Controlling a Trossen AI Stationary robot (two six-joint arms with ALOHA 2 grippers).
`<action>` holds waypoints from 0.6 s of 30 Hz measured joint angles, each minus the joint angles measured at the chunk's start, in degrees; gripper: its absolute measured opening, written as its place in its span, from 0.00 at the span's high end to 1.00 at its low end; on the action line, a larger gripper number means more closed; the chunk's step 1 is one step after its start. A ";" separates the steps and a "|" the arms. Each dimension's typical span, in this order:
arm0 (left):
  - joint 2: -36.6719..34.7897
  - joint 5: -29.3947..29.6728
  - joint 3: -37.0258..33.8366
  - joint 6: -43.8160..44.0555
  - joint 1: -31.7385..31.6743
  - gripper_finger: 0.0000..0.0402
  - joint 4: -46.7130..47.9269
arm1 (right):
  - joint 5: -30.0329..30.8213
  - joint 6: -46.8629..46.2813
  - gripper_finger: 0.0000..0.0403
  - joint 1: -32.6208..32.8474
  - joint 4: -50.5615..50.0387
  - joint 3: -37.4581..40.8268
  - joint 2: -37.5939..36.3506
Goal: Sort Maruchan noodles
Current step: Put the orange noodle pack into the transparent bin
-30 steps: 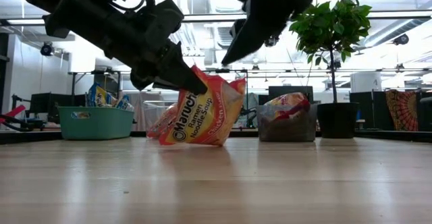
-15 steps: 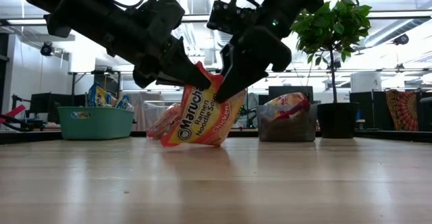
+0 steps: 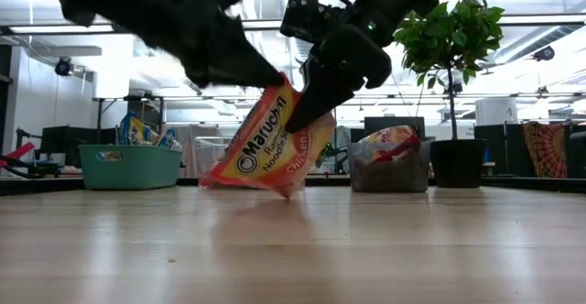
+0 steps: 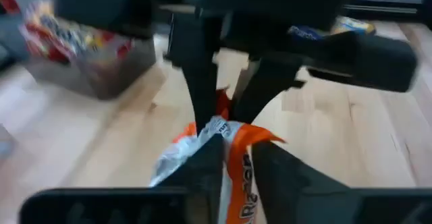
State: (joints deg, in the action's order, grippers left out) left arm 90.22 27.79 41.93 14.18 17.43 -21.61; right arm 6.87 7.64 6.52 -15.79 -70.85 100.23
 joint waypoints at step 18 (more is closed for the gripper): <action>-30.69 14.45 -1.85 -11.44 0.42 0.55 24.24 | 0.29 -8.26 0.97 -6.78 -8.48 -14.51 -0.59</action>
State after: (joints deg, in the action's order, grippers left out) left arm 59.53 42.24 40.07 2.74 17.85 2.64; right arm 7.16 -0.62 -0.26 -24.26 -85.36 99.63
